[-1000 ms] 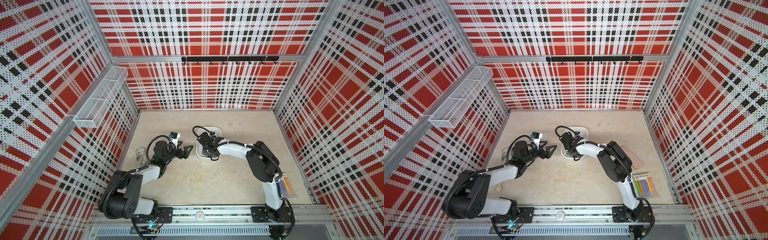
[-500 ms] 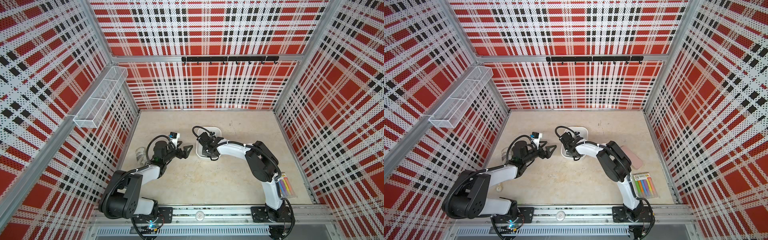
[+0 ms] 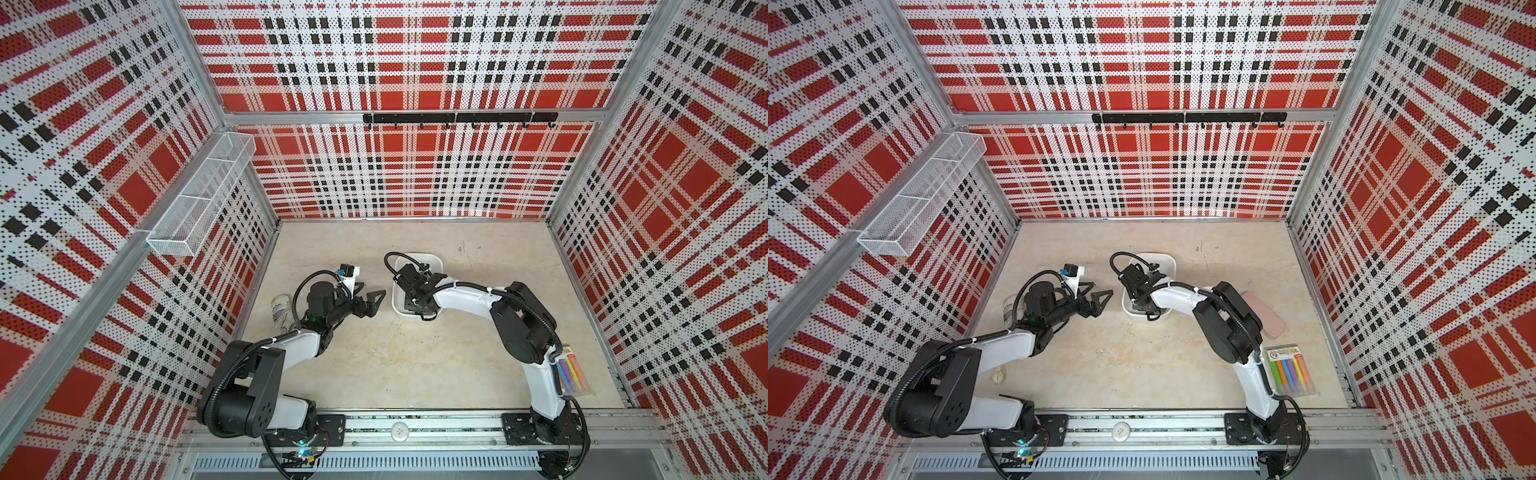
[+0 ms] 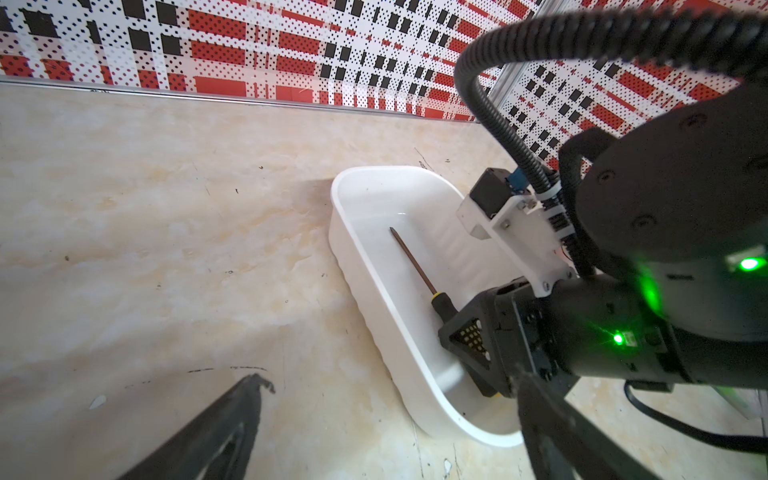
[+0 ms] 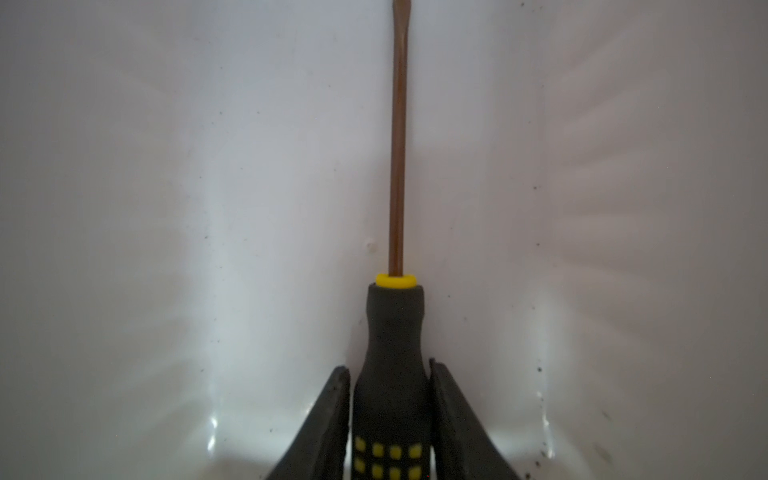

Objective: Put the screwdriver in the bin
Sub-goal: 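Lower the held screwdriver into the white bin with the right gripper, then open the right gripper to release the screwdriver in the bin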

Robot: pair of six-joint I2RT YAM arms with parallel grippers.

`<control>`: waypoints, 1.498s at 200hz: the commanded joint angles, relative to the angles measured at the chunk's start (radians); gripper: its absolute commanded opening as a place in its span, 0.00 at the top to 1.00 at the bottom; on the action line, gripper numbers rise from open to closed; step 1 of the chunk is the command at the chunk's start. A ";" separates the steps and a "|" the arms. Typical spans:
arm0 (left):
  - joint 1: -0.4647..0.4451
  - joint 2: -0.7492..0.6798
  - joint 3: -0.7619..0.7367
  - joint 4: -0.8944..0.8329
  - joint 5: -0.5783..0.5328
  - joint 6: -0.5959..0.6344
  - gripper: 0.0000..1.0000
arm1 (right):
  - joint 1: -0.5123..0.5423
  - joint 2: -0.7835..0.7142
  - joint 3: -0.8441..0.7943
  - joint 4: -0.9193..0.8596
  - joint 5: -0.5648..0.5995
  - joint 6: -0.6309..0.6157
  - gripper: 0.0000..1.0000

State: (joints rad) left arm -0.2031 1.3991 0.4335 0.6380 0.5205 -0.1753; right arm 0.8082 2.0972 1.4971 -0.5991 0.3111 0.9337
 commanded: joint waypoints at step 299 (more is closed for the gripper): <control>0.014 0.009 0.002 0.022 0.019 -0.001 0.02 | -0.027 -0.411 -0.125 0.049 0.105 -0.406 0.38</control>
State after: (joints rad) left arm -0.2024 1.4025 0.4335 0.6380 0.5209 -0.1753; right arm 0.8013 1.7786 1.4250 -0.5907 0.3473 0.6907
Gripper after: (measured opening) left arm 0.982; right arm 0.624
